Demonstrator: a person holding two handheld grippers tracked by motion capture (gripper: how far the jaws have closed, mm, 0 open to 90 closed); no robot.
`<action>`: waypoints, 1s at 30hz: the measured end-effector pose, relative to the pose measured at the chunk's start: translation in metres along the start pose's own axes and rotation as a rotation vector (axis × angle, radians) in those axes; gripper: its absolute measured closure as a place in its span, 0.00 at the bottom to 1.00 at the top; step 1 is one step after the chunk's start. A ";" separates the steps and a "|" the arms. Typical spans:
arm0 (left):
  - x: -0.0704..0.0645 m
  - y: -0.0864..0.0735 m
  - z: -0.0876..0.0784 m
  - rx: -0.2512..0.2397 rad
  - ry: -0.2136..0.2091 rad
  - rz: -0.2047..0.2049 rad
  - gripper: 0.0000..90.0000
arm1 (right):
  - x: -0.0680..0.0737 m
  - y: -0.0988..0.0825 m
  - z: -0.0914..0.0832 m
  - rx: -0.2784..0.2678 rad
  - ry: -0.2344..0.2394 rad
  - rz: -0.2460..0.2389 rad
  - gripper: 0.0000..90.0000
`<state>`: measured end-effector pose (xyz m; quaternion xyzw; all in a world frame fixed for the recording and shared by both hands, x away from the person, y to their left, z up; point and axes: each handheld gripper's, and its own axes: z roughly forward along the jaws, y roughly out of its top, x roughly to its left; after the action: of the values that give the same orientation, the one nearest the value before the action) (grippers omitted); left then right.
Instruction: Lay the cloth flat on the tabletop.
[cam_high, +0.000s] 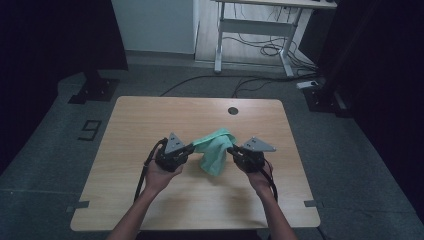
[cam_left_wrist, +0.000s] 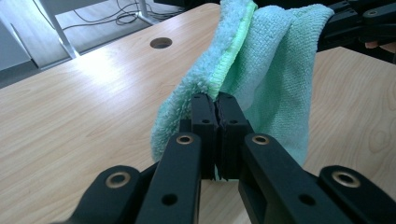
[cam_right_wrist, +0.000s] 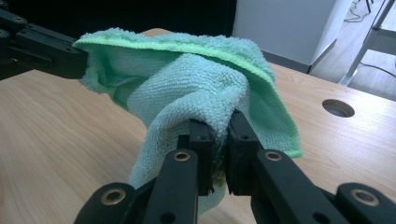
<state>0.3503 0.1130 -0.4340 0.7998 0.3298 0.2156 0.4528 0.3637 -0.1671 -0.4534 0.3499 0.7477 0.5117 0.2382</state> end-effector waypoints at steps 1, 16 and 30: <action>0.000 -0.001 -0.002 0.001 0.000 0.001 0.97 | 0.002 0.000 0.000 0.000 0.006 -0.001 0.92; -0.007 -0.016 -0.039 -0.040 -0.031 -0.002 0.97 | 0.021 0.000 -0.025 -0.039 0.058 -0.010 0.92; 0.013 -0.043 -0.068 -0.057 -0.064 -0.103 0.96 | 0.025 -0.013 -0.047 -0.020 0.037 -0.008 0.92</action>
<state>0.3013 0.1781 -0.4371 0.7752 0.3495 0.1757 0.4960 0.3105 -0.1791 -0.4488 0.3352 0.7482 0.5245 0.2297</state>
